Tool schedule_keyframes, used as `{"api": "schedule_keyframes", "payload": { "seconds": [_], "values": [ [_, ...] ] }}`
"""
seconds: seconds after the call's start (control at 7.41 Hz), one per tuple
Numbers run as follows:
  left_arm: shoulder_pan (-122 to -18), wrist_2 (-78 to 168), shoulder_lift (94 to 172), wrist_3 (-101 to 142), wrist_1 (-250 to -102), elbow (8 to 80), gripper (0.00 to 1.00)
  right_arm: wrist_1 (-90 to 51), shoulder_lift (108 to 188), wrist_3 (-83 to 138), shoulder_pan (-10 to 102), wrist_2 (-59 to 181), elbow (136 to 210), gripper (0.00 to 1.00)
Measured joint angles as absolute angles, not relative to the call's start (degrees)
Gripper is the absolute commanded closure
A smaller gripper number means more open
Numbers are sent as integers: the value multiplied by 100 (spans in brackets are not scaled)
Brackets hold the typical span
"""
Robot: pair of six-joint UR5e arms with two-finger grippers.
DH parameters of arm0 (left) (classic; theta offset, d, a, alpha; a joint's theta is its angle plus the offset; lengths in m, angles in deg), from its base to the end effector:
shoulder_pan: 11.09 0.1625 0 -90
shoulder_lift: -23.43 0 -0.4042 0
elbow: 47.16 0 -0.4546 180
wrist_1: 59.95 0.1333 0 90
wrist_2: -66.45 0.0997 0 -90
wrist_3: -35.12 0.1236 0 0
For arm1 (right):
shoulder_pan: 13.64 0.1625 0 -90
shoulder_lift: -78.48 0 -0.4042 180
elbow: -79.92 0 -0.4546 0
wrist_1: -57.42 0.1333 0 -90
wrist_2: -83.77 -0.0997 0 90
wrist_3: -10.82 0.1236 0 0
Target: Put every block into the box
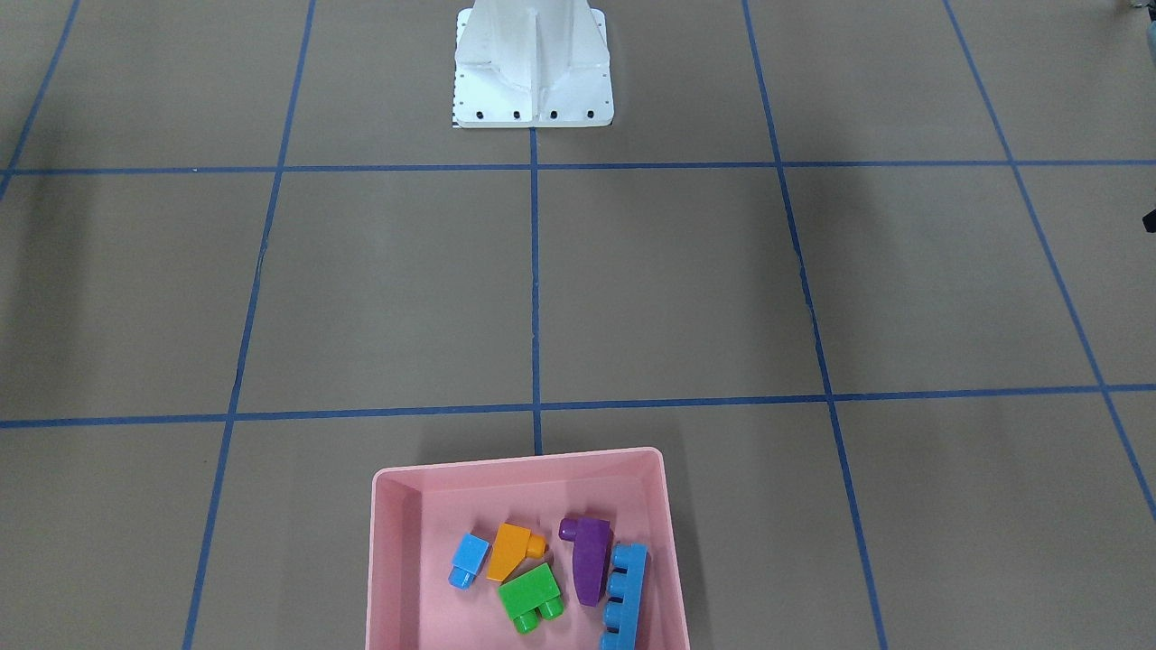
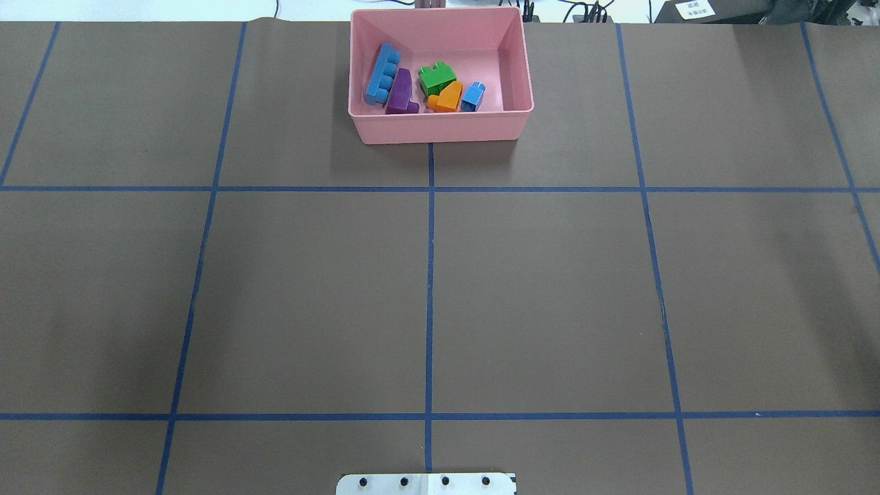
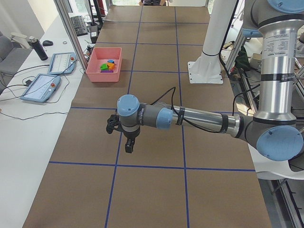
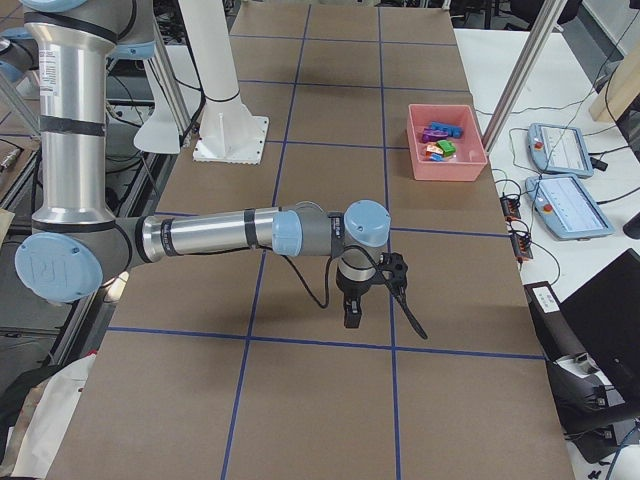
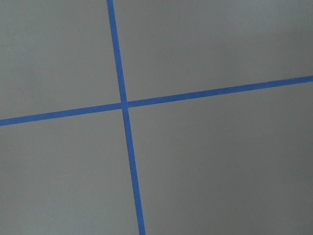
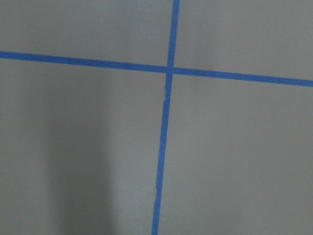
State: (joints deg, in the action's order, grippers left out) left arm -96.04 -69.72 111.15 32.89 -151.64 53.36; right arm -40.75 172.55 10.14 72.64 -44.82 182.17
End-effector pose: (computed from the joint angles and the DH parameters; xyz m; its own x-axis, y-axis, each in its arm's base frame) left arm 0.0042 -0.5486 0.5683 0.6817 0.1466 -0.7168 -0.0602 0.9876 0.1447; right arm 0.0223 -0.5236 0.5976 0.7792 -0.0627 0.6237 0.0741 0.9972 0.0076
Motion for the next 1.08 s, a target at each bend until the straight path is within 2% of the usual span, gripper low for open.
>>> {"api": "schedule_keyframes", "payload": {
  "seconds": [0.54, 1.08],
  "values": [
    [-9607, -6975, 11141, 3285, -15157, 5276, 0, -4053, 17222, 1021, 7259, -4412, 18142, 0],
    [-9861, -6963, 11126, 3281, -15110, 4781, 0, -3679, 17233, 1021, 7259, -4419, 17973, 0]
  ]
}}
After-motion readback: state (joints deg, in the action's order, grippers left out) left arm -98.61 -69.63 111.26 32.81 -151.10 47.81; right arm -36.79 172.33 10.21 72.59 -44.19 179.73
